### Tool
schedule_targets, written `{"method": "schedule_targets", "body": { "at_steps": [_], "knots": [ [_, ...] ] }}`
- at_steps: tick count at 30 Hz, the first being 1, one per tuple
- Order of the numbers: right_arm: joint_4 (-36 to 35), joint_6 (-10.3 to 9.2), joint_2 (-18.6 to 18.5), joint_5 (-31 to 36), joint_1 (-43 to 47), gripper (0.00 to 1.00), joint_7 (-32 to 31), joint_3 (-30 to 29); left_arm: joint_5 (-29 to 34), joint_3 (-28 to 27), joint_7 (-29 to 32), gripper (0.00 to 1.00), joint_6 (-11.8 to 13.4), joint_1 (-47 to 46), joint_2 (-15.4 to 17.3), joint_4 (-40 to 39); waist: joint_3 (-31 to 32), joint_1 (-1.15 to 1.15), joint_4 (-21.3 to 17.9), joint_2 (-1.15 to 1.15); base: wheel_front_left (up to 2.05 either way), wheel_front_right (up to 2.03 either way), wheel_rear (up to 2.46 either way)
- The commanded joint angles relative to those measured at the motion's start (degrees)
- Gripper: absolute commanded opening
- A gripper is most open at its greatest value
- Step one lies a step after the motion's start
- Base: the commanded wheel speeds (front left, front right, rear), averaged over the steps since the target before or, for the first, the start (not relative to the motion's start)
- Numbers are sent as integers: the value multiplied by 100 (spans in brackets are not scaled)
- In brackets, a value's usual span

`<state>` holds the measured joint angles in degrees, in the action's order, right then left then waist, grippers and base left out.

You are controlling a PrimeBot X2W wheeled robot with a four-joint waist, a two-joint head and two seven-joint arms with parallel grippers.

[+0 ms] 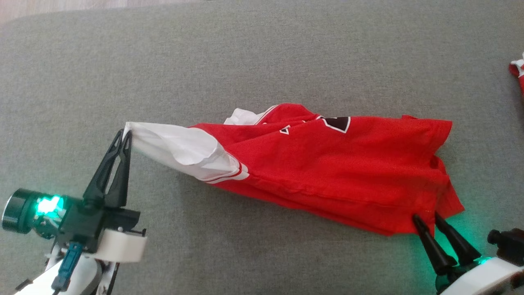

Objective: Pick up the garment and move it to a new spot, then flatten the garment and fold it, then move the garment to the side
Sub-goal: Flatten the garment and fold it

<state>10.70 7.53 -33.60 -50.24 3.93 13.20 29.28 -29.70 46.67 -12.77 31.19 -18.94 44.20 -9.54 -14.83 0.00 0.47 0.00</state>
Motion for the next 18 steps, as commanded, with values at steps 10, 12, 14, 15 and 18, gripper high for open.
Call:
{"method": "schedule_targets", "body": {
  "at_steps": [10,12,14,15,18],
  "knots": [
    [-112,-4,-352,-3,-126,0,170,45,-5,-247,-73,0,-24,-269,193,-77,100,0,-63,0,0,0,0],
    [-179,-4,-394,29,-117,0,175,-15,4,-252,-80,0,-28,-274,208,-80,153,0,-89,0,0,0,0],
    [-400,-4,-448,130,-107,0,177,-315,28,-287,-98,0,-28,-285,259,-132,253,0,-150,0,0,0,0],
    [-501,-4,-462,154,-95,0,178,-453,12,-310,-105,0,-36,-289,265,-179,290,0,-169,0,0,0,0],
    [-852,-4,-524,224,-20,0,178,-910,-21,-394,-135,0,-111,-324,315,-384,426,0,-229,0,0,0,0]
  ]
}}
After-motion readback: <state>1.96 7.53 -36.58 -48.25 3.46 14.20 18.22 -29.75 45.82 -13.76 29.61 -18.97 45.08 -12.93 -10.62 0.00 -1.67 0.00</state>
